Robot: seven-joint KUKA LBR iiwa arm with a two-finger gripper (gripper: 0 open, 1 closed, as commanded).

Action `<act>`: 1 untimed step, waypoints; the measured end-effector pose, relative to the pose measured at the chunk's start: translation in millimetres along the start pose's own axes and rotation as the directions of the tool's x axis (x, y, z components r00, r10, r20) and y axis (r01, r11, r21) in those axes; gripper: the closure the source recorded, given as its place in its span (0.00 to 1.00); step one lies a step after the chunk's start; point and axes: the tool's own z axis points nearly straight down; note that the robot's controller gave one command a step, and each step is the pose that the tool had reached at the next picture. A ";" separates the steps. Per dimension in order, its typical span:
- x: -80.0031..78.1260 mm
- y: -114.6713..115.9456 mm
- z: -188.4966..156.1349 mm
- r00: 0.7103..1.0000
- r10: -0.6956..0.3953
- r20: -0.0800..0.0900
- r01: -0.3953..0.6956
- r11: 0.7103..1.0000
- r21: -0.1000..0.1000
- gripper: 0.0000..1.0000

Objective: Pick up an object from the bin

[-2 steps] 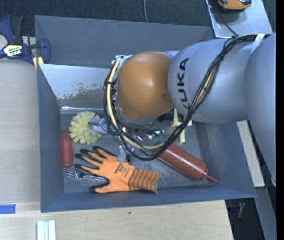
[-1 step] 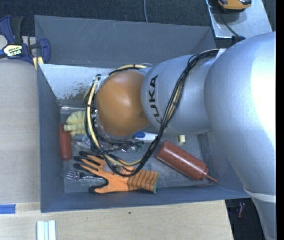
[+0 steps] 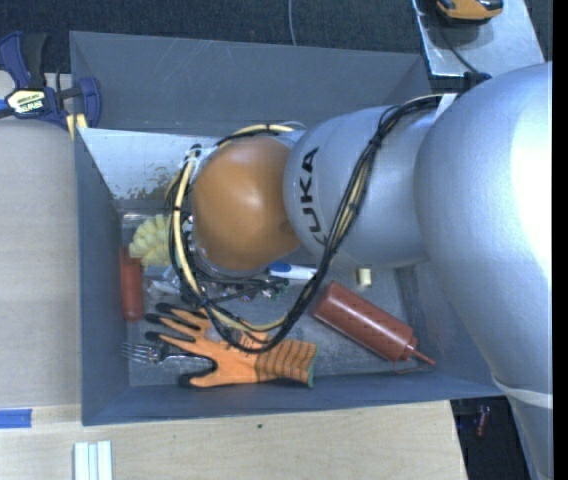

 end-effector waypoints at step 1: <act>-3.9 -13.5 2.5 0.976 -0.219 0.000 0.219 0.976 -0.002 0.00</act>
Offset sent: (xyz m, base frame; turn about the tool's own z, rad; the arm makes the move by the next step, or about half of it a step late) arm 0.0118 -0.0155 -0.0070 -0.6474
